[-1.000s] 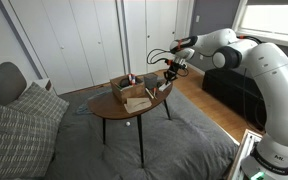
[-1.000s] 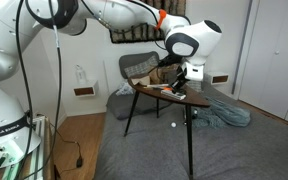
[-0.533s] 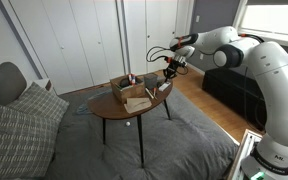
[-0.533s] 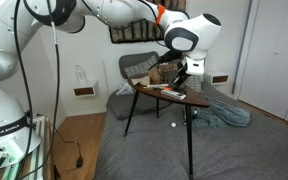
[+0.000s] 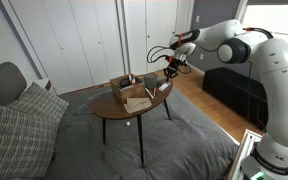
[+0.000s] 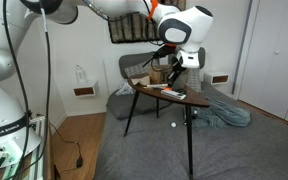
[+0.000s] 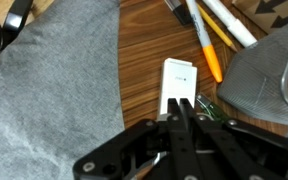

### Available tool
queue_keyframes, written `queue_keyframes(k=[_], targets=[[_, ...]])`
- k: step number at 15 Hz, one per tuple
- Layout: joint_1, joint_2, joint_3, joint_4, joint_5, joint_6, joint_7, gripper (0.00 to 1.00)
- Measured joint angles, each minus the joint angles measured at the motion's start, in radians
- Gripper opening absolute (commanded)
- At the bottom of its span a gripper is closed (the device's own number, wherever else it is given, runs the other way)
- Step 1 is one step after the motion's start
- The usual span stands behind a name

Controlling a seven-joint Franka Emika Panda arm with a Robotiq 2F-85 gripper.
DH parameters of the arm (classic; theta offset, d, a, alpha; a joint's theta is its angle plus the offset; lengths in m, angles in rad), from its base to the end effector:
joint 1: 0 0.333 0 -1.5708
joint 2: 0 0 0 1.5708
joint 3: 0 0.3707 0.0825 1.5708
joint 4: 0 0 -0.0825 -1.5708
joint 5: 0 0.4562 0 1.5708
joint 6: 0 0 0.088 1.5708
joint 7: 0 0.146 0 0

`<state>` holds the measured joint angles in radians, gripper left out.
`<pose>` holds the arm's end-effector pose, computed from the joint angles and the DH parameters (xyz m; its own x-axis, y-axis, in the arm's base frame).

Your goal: Press a button on the white remote controller

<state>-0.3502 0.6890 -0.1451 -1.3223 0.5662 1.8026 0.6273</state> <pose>0.7540 -0.3059 0.3012 0.2959 -0.8586 -0.4187 -0.9524 -0.2312 -0.1988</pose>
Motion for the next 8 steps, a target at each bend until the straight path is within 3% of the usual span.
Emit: queue_keyframes(k=[8], targets=[[0.077, -0.257, -0.016, -0.35, -0.112, 0.24, -0.257, 0.94]])
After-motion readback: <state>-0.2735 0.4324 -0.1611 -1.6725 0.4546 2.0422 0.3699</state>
